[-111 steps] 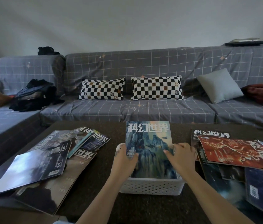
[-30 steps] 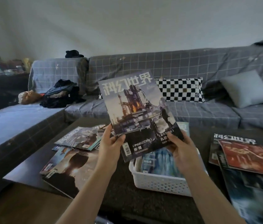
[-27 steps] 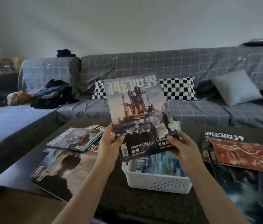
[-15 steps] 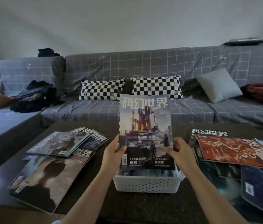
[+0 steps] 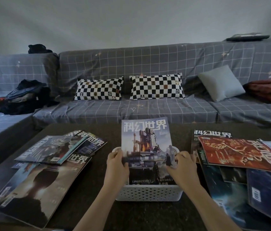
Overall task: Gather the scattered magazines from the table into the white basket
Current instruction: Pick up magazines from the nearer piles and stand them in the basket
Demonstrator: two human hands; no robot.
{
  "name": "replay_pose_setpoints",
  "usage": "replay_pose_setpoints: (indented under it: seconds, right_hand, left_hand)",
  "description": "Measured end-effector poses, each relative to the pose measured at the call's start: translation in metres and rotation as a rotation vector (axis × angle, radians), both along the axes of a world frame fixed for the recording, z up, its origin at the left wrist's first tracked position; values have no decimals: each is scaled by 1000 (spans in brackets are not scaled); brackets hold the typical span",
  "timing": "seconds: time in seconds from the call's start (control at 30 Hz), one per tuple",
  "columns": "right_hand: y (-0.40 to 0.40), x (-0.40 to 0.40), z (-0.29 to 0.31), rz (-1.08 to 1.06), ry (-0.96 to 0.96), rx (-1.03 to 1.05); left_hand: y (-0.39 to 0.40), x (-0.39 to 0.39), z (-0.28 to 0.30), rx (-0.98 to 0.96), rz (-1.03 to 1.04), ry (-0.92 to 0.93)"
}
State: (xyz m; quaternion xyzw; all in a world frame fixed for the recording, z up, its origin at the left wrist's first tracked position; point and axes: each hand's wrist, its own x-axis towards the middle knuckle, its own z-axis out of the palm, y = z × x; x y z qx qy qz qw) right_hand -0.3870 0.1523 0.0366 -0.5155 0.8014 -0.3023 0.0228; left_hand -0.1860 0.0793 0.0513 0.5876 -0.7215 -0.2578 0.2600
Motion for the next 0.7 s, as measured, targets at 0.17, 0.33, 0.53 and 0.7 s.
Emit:
replay_pose_setpoints:
  seconds: [0.17, 0.33, 0.53, 0.7]
  right_hand:
    - [-2, -1, 3, -37, 112, 63]
    - [-6, -6, 2, -57, 141, 21]
    - [-10, -12, -4, -9, 50, -20]
    - [-10, -12, -5, -5, 98, 8]
  left_hand:
    - [0, -1, -1, 1, 11, -12]
    - [-3, 0, -7, 0, 6, 76]
    - [-8, 1, -8, -15, 27, 94]
    - [-7, 1, -5, 11, 61, 101]
